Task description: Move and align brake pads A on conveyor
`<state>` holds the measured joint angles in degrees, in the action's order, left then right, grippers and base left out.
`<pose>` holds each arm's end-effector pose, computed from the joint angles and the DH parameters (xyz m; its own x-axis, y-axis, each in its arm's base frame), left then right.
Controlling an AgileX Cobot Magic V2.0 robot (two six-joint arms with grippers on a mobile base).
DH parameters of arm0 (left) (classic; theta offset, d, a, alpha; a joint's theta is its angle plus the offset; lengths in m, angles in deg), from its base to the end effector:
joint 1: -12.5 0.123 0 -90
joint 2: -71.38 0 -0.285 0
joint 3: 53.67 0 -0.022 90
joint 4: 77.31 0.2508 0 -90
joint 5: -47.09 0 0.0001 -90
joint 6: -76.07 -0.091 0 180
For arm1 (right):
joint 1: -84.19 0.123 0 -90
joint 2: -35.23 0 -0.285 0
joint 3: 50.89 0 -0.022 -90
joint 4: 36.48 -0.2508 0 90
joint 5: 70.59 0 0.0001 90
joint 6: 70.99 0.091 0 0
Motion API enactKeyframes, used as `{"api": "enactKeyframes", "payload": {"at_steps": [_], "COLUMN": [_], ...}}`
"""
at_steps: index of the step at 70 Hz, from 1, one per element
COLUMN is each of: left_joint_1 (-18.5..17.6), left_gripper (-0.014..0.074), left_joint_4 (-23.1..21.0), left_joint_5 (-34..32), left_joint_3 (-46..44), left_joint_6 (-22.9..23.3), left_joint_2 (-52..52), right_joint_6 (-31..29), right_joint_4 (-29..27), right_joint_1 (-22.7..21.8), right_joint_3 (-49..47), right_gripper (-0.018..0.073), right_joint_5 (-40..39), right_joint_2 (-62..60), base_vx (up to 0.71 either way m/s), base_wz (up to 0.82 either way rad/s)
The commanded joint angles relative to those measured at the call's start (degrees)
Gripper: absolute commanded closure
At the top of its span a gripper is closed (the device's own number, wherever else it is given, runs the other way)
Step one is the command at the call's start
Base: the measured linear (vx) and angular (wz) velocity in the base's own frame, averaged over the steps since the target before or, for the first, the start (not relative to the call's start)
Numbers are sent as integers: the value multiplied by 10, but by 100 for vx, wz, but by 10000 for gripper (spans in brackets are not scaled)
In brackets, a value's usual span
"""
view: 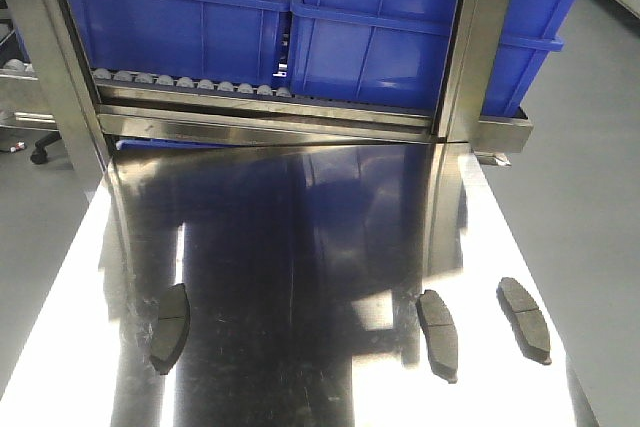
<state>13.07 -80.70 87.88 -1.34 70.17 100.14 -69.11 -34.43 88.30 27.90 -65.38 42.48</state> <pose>0.0718 -0.0028 0.2727 -0.5252 0.0529 -0.8494 0.0535 0.9981 0.0290 0.0568 0.0038 0.1962 -0.0215 -0.0044 -0.9998 -0.0685 0.9976 -0.0029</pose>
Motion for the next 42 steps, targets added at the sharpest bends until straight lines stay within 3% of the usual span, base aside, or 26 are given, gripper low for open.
{"api": "enactKeyframes", "payload": {"at_steps": [1,42], "left_joint_1": [-3,-3], "left_gripper": [440,440], "left_joint_4": [-7,-7], "left_joint_5": [-45,-45], "left_joint_3": [-16,-16], "left_joint_6": [0,0], "left_joint_2": [3,3], "right_joint_6": [-3,-2], "right_joint_4": [4,4], "right_joint_1": [-3,-3], "right_joint_3": [4,2], "right_gripper": [563,563], "right_joint_5": [-42,-52], "right_joint_2": [-6,-6], "base_vx": [0,0], "base_wz": [0,0]}}
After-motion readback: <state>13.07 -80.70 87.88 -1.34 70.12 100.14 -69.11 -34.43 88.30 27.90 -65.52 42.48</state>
